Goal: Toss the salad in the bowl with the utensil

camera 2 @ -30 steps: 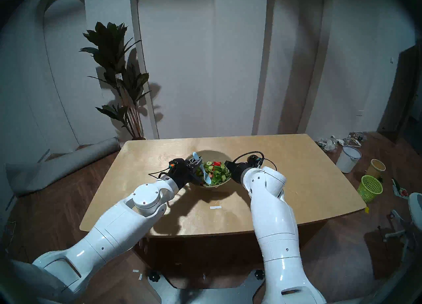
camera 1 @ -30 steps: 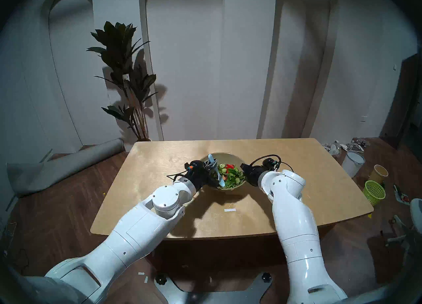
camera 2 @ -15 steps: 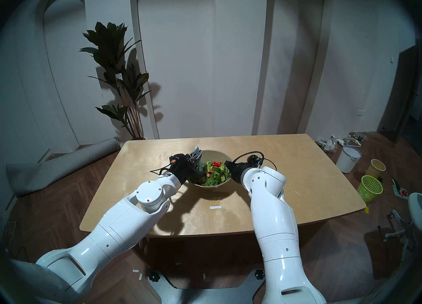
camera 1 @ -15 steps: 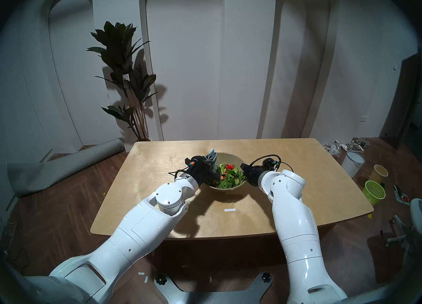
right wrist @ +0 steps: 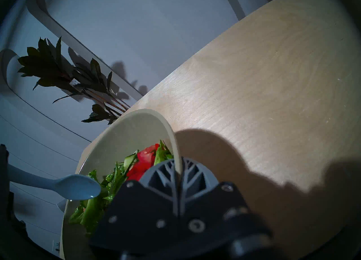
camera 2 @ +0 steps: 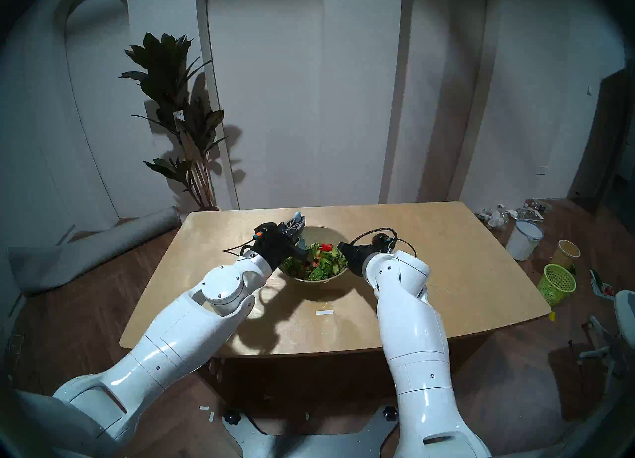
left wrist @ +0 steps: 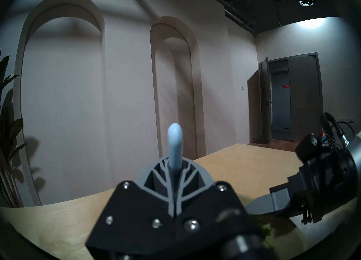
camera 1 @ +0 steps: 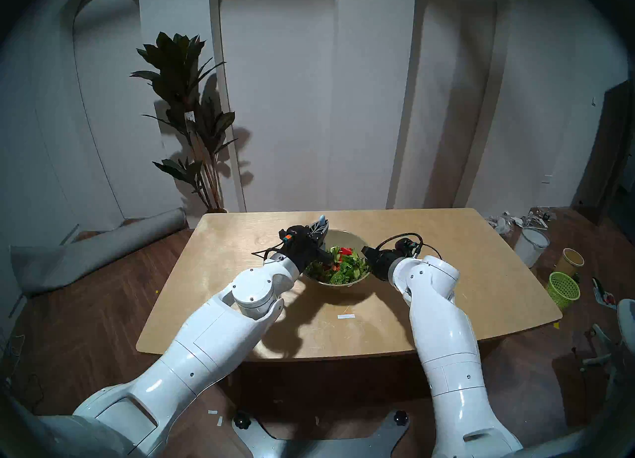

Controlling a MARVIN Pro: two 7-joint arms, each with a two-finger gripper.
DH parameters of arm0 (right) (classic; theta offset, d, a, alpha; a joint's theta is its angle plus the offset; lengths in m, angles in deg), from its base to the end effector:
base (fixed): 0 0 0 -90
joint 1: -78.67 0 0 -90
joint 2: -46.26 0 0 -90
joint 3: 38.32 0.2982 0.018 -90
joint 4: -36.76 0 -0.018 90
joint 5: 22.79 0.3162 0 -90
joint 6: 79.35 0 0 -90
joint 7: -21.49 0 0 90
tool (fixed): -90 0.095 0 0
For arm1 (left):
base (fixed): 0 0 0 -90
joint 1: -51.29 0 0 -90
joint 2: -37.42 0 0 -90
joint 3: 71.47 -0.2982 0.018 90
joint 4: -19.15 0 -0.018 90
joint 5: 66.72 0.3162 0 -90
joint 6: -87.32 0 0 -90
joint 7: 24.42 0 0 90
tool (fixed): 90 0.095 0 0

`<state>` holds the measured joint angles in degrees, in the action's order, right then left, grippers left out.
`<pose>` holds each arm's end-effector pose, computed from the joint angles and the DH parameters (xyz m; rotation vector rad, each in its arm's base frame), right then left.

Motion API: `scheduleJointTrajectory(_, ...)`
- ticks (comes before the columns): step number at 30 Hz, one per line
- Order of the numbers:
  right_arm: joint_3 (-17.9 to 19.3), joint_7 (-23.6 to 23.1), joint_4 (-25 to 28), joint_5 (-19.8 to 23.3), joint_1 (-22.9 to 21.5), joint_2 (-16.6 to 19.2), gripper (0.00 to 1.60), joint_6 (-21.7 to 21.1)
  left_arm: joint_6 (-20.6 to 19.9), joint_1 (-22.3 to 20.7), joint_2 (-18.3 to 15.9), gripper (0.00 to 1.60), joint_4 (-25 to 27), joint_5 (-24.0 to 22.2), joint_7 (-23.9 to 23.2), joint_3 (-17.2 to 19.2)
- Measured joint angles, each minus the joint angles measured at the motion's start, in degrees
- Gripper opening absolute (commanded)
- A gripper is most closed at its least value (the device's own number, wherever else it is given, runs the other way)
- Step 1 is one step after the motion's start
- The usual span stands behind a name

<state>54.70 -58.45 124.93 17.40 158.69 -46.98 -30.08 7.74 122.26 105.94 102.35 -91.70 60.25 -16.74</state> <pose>0.4639 0.0273 -0.3092 -2.2600 0.5181 -1.1824 0.4614 -0.1022 -0.2761 1.7258 -0.6152 2.0247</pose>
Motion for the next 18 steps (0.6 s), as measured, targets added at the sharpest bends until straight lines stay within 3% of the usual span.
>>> scheduleJointTrajectory(8,0.0,0.0,0.0,0.0,0.0,0.0,0.0,0.01,2.83,1.63,-2.58,0.0,4.12,-1.13,-2.77,1.0)
scheduleJointTrajectory(18,0.0,0.0,0.0,0.0,0.0,0.0,0.0,0.01,6.25,0.24,-2.24,0.0,-2.71,0.31,-5.55,0.8)
